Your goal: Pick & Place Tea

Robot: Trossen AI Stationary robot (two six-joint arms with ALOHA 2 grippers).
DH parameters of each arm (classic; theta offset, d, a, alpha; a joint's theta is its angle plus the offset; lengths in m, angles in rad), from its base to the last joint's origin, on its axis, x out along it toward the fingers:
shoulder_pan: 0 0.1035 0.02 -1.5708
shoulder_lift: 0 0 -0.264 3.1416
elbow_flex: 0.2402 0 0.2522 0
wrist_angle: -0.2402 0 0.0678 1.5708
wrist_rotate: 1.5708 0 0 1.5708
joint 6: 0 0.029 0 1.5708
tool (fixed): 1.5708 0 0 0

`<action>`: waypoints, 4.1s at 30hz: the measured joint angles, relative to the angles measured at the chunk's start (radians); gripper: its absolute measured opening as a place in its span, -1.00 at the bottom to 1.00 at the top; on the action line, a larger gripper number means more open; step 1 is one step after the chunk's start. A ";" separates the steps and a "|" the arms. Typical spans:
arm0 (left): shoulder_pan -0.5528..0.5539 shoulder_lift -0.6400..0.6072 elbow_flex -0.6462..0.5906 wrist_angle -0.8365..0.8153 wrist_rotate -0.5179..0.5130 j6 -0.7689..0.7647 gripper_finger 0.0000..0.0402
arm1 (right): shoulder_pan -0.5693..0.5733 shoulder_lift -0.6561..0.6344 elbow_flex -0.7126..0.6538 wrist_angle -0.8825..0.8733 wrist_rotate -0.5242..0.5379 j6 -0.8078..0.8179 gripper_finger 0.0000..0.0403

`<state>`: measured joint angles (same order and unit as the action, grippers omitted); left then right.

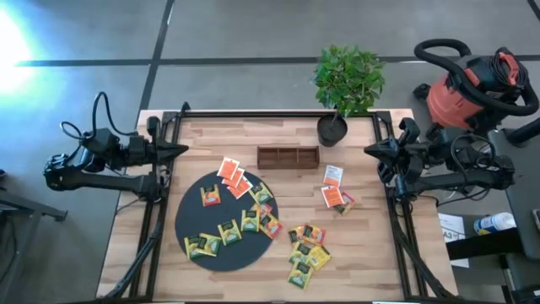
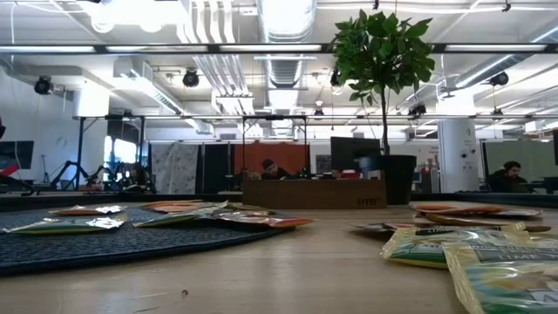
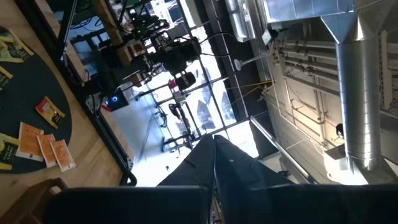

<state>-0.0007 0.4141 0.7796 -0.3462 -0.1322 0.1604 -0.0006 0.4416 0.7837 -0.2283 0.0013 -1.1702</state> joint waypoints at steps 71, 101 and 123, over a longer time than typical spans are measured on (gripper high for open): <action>-0.001 0.012 0.001 0.076 0.014 0.208 -1.00 | -0.001 0.161 0.008 0.271 0.073 1.594 -0.96; 0.000 0.264 -0.001 0.331 -0.203 -0.719 -0.95 | -0.067 0.531 0.254 -0.305 0.185 1.768 -0.31; 0.111 0.533 0.001 -0.307 -0.203 -1.067 -0.27 | -0.065 0.769 0.433 -0.580 0.170 1.659 0.15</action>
<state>0.1106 0.9473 0.7805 -0.6530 -0.3357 -0.9066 -0.0658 1.2110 1.2165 -0.8079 0.1713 0.4892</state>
